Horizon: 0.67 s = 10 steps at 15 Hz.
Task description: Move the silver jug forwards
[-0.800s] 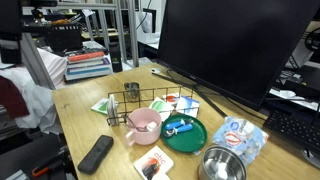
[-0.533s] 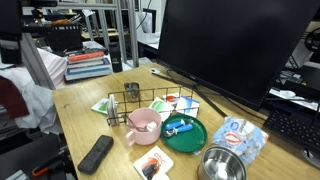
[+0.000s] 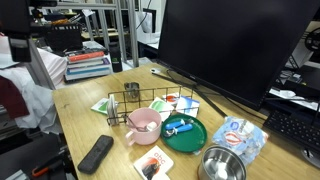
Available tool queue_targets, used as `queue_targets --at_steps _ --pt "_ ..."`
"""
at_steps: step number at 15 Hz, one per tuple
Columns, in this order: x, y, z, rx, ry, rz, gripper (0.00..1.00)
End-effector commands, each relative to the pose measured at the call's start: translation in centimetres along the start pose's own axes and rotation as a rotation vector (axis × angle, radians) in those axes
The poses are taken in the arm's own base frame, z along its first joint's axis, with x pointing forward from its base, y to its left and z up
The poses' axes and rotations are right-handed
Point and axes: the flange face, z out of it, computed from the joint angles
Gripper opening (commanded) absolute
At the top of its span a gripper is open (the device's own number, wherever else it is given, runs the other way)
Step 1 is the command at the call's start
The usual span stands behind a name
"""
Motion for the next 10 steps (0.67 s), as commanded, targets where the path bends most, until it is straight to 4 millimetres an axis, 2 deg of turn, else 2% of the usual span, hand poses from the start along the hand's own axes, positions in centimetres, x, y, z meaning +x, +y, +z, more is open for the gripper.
queue_targets --at_steps 1,8,9,10 --pt "2.2 -1.4 -0.9 0.008 0.141 -0.008 1.00" --pt "7.5 -7.3 -1.1 0.011 0.412 -0.134 1.00" --pt "6.7 -6.5 -1.2 -0.013 0.368 -0.125 1.00" --pt "7.2 -7.1 -1.0 -0.009 0.388 -0.136 1.00"
